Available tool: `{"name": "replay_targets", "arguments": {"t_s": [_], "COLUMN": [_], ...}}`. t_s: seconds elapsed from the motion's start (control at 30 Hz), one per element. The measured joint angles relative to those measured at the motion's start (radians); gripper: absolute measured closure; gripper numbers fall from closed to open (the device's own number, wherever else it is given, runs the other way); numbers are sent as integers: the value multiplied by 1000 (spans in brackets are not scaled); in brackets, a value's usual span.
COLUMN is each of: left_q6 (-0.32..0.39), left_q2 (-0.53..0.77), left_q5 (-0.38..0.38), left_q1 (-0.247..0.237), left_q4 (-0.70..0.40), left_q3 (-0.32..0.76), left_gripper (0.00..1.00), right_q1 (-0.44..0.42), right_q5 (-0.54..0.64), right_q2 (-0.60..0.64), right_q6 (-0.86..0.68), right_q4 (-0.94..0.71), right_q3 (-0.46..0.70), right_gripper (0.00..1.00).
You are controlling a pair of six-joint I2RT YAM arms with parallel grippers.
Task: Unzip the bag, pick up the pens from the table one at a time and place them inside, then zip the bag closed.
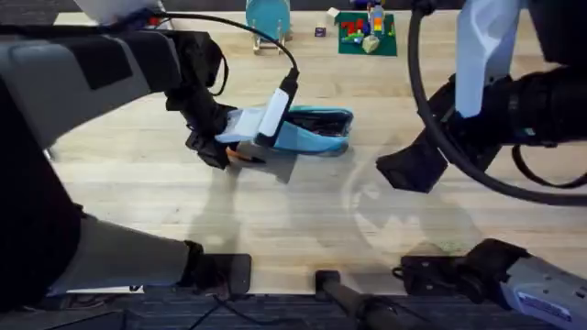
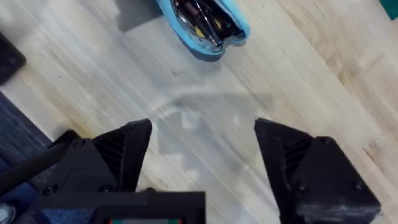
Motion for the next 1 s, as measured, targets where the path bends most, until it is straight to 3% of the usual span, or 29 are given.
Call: {"name": "replay_targets", "arguments": {"t_s": [0.37,0.73,1.0], "left_q6": [0,0,0], "left_q2": [-3,-3,39], "left_q5": [-4,-4,6], "left_q1": [0,0,0], "left_q4": [-16,-25,-178], "left_q3": [-1,3,72], "left_gripper": [945,958,957], "right_q1": [0,0,0], "right_q5": [0,0,0], "right_q2": [0,0,0], "right_q6": [0,0,0], "right_q4": [0,0,0], "right_q3": [0,0,0], "right_gripper": [3,4,5]}}
